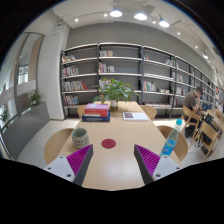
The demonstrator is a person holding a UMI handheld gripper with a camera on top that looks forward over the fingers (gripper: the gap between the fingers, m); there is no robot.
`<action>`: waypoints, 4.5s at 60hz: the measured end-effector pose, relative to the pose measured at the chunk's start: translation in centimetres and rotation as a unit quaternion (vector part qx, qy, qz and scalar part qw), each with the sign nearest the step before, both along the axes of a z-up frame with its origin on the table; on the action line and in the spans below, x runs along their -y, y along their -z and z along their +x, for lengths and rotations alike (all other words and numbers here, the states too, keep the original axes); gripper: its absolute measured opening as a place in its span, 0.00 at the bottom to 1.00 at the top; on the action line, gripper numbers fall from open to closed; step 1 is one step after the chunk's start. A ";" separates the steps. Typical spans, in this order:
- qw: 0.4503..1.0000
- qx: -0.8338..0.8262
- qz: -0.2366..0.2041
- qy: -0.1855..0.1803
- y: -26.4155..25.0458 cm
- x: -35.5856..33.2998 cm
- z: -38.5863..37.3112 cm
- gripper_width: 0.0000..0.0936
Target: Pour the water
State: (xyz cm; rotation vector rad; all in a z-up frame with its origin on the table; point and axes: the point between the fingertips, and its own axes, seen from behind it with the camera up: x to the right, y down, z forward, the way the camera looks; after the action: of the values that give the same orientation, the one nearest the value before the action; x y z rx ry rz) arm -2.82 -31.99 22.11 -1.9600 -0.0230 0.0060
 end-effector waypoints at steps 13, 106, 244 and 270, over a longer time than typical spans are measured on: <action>0.999 -0.003 -0.009 0.040 3.8 -0.4 7.4 0.90; 0.974 0.202 0.068 0.076 7.7 -20.9 24.7 0.38; 0.997 -0.009 0.067 -0.045 12.7 -31.4 -3.2 0.41; 1.000 -0.007 0.009 -0.015 13.6 -30.0 -2.4 0.87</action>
State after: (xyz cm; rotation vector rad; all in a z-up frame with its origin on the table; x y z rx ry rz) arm -5.22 -2.03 8.55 -1.9422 -0.0438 0.0389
